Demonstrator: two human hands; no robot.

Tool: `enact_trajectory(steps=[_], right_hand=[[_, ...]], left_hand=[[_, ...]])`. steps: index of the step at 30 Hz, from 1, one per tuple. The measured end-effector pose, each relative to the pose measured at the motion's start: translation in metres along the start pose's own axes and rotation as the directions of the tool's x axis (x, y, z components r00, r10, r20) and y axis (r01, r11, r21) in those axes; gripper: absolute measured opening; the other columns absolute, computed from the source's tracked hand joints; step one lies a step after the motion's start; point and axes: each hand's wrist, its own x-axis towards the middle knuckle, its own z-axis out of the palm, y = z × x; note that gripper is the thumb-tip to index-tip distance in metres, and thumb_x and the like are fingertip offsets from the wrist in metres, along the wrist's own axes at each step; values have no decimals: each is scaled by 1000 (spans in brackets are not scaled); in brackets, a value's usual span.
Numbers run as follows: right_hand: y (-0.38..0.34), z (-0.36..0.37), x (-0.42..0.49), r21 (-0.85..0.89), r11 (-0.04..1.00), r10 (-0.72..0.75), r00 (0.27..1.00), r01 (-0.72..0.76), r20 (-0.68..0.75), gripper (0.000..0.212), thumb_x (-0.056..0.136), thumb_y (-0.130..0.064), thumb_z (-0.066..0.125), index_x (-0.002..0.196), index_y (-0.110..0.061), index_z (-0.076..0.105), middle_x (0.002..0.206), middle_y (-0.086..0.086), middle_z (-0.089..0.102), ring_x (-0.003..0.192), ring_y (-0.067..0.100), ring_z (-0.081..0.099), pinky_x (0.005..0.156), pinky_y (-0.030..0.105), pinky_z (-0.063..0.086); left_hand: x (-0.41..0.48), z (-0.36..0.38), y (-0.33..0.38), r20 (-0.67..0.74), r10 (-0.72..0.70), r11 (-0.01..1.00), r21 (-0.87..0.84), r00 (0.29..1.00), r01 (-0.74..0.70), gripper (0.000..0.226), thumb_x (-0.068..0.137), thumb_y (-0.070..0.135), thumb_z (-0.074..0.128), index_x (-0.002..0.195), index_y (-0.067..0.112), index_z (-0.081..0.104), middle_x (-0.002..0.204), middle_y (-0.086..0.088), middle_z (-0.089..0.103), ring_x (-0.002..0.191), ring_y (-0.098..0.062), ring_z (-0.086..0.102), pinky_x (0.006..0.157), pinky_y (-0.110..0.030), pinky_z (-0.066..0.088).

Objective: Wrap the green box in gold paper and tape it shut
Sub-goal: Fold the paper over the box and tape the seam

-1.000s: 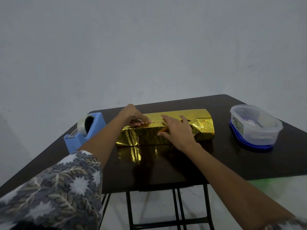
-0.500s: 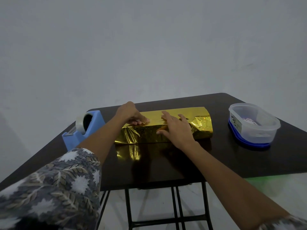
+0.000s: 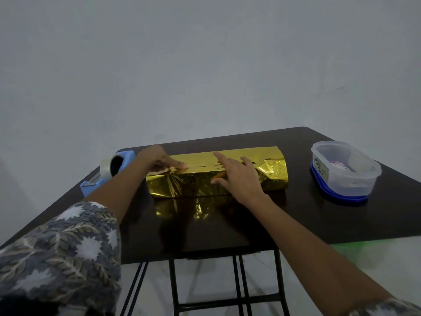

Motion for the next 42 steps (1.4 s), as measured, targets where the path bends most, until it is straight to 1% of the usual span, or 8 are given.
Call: enact_trajectory(steps=[4, 8, 14, 20, 24, 28, 36, 42], right_hand=[[2, 1, -1, -71, 993, -91, 996, 91, 3, 59, 92, -54, 38, 146, -33, 25, 149, -4, 37, 139, 14, 30, 114, 42, 16], [2, 2, 0, -94, 992, -84, 996, 85, 23, 57, 93, -54, 35, 146, -35, 25, 155, -2, 25, 143, 16, 20, 115, 44, 13], [1, 1, 0, -122, 991, -48, 998, 54, 48, 60, 93, -54, 35, 147, -28, 24, 155, -4, 24, 144, 14, 18, 115, 43, 10], [0, 3, 0, -173, 982, -69, 996, 77, 51, 62, 94, -56, 29, 149, -34, 10, 155, -2, 24, 144, 18, 20, 114, 46, 15], [-3, 1, 2, -257, 959, -90, 988, 121, 129, 62, 97, -51, 28, 147, -42, -8, 159, 3, 5, 143, 34, 17, 109, 57, 22], [-6, -3, 5, -236, 966, -61, 982, 103, 177, 58, 97, -47, 34, 147, -43, 5, 159, 1, 10, 143, 35, 15, 110, 60, 19], [-4, -10, 7, 5, 998, -55, 985, 55, 163, 54, 94, -43, 48, 144, -35, 29, 157, -3, 19, 146, 23, 10, 113, 58, 6], [-21, -16, -1, 188, 978, -82, 994, 94, -72, 58, 94, -49, 41, 146, -28, 26, 157, -7, 16, 146, 10, -1, 112, 45, -14]], left_hand=[[-2, -25, -29, -247, -32, 981, 175, 969, 77, 45, 70, 42, 80, 73, 3, 57, 64, -7, 56, 65, -21, 58, 59, -28, 43], [-10, 0, -19, -541, 345, 926, 62, 767, -373, 33, 89, 39, 60, 100, 9, 69, 101, -9, 69, 97, -25, 62, 80, -32, 44], [-14, 67, -37, -228, 773, 634, 299, 592, -713, 60, 96, 57, 16, 138, 25, 45, 144, 4, 45, 139, -11, 29, 115, -40, 8], [-5, 45, -66, -390, 666, 746, 346, 636, -569, 78, 86, 63, 5, 133, 23, 53, 141, 3, 49, 140, -11, 28, 116, -44, 4], [-13, 60, -45, -263, 734, 675, 383, 626, -630, 75, 87, 64, 9, 142, 24, 39, 148, 2, 41, 142, -11, 25, 116, -46, -3], [-14, 66, -52, -284, 721, 680, 469, 633, -564, 54, 96, 48, 40, 144, 26, 34, 149, 6, 38, 139, -11, 30, 115, -50, -2], [-22, 50, -54, -296, 602, 784, 393, 742, -481, 49, 94, 45, 47, 140, 28, 42, 143, 4, 47, 132, -16, 42, 115, -49, 7], [-53, -12, -84, -683, 351, 913, 97, 640, -397, 50, 88, 52, 55, 123, 17, 61, 131, -2, 59, 114, -27, 57, 96, -39, 41]])
